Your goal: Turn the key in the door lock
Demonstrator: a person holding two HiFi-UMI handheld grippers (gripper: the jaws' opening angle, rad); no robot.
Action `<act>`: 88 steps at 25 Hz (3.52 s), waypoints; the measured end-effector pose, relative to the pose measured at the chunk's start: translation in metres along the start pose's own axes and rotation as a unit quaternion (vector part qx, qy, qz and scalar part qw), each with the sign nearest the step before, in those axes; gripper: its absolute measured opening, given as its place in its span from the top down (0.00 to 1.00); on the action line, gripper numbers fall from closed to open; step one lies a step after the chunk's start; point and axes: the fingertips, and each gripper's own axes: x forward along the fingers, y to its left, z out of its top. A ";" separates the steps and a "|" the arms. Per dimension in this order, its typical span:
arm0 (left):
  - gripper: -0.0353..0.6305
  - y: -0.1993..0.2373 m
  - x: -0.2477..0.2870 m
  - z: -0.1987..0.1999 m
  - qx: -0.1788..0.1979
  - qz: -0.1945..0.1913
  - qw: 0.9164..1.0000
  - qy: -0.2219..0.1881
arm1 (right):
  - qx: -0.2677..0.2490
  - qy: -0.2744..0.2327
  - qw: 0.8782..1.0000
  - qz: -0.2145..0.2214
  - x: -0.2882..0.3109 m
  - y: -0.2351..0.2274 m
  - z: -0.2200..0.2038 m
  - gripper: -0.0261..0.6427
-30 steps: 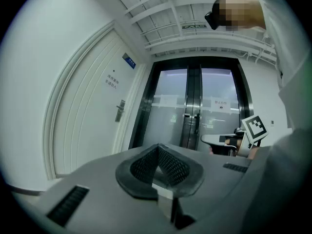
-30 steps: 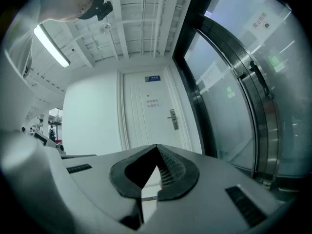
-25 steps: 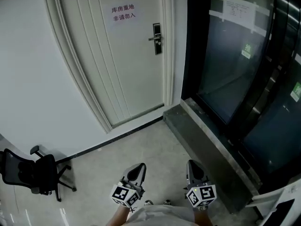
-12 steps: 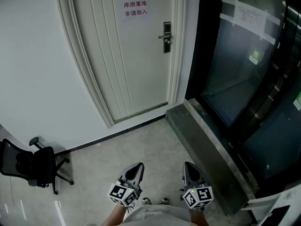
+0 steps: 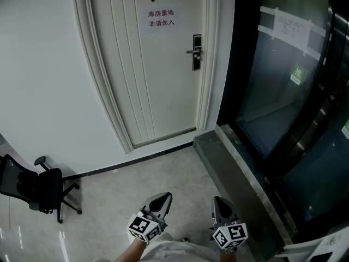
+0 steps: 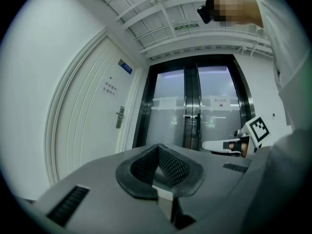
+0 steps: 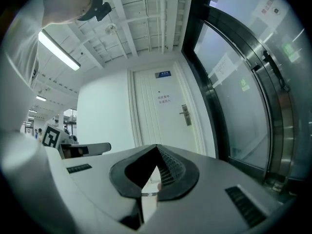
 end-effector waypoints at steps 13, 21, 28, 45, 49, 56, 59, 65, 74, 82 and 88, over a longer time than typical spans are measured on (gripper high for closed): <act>0.94 0.012 0.053 -0.015 -0.037 -0.014 0.999 0.006 | 0.034 0.015 0.999 0.000 0.038 -0.046 -0.009 0.96; 0.94 0.070 0.128 -0.011 -0.050 -0.036 0.998 0.018 | 0.016 0.034 0.999 -0.027 0.122 -0.075 0.001 0.96; 0.94 0.134 0.204 0.016 -0.016 -0.060 0.998 0.008 | -0.001 0.035 0.997 -0.069 0.196 -0.103 0.021 0.96; 0.94 0.240 0.291 0.007 -0.013 -0.045 0.998 0.045 | 0.002 0.064 0.996 -0.057 0.337 -0.138 0.002 0.96; 0.94 0.260 0.322 -0.006 -0.022 -0.018 0.998 0.062 | 0.002 0.068 0.997 -0.038 0.374 -0.163 0.000 0.96; 0.94 0.285 0.412 0.005 -0.015 0.004 0.999 0.052 | -0.003 0.083 0.996 0.013 0.460 -0.225 0.015 0.96; 0.94 0.299 0.448 0.013 -0.014 0.031 0.998 0.059 | -0.009 0.091 0.995 0.044 0.494 -0.245 0.022 0.96; 0.94 0.316 0.512 0.014 -0.019 0.063 0.997 0.037 | -0.022 0.093 0.993 0.065 0.546 -0.305 0.036 0.96; 0.94 0.351 0.573 0.016 -0.010 0.075 0.997 0.035 | -0.014 0.106 0.993 0.058 0.597 -0.357 0.037 0.96; 0.94 0.410 0.647 0.023 -0.022 0.055 0.998 0.031 | -0.064 0.112 0.991 0.039 0.673 -0.385 0.047 0.96; 0.94 0.467 0.707 0.057 -0.016 0.030 0.999 -0.015 | -0.093 0.101 0.991 -0.006 0.753 -0.405 0.073 0.96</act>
